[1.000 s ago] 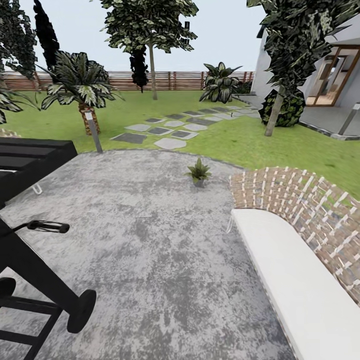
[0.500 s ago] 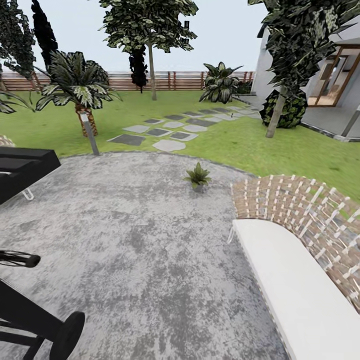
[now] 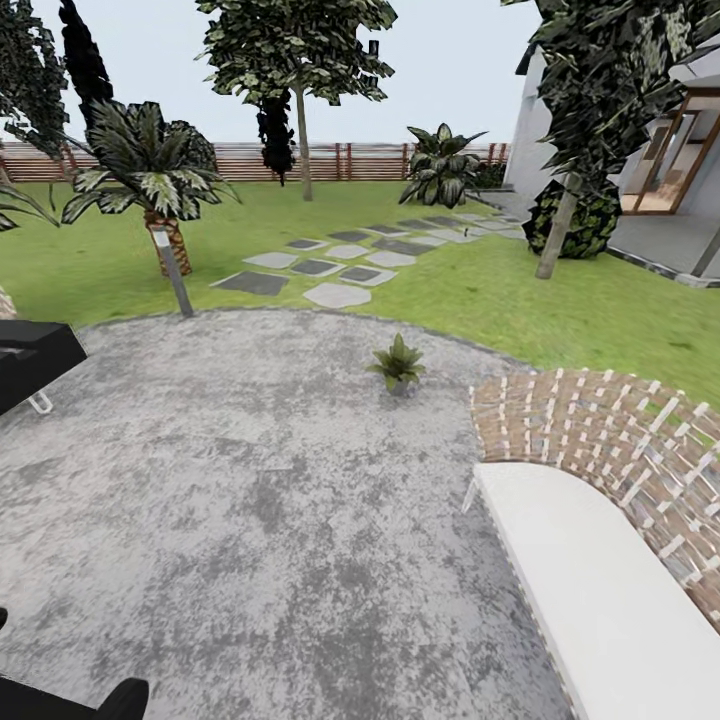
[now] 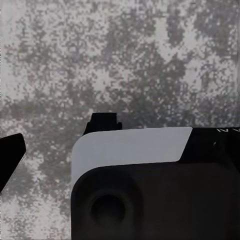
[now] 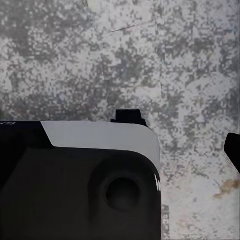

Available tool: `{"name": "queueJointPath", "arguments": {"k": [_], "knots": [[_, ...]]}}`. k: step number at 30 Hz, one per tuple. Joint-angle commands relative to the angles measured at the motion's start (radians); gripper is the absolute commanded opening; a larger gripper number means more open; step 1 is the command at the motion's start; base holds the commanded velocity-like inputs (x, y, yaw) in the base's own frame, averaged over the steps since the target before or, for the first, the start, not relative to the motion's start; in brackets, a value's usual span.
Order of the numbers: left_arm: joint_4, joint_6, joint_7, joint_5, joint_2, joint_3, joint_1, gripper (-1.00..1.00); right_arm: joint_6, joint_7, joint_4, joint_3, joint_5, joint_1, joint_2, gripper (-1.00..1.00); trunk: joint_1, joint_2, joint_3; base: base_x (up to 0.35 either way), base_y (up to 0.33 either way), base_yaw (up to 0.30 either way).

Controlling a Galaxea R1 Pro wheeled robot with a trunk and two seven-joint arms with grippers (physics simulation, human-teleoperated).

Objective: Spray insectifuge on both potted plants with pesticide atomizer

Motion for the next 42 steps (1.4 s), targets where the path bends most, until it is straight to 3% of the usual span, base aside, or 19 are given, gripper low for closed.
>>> {"name": "queueJointPath", "arguments": {"k": [1,32,42], "knots": [[0.001,-0.003,-0.001,0.001,0.000,0.001,-0.001,1.00,-0.003,0.000,0.001,-0.001,-0.001,0.000,0.000,1.00,0.001,0.000,-0.001,0.335,0.000,0.000],[0.001,-0.003,-0.001,0.001,0.000,0.001,-0.001,1.00,-0.003,-0.001,-0.001,-0.001,-0.001,0.000,0.000,1.00,0.001,0.000,-0.001,0.335,0.000,0.001],[0.001,-0.003,-0.001,0.001,0.000,0.001,-0.001,1.00,-0.003,0.000,-0.001,-0.001,-0.001,0.000,0.000,1.00,0.001,0.000,-0.006,0.337,0.000,0.104]]}}
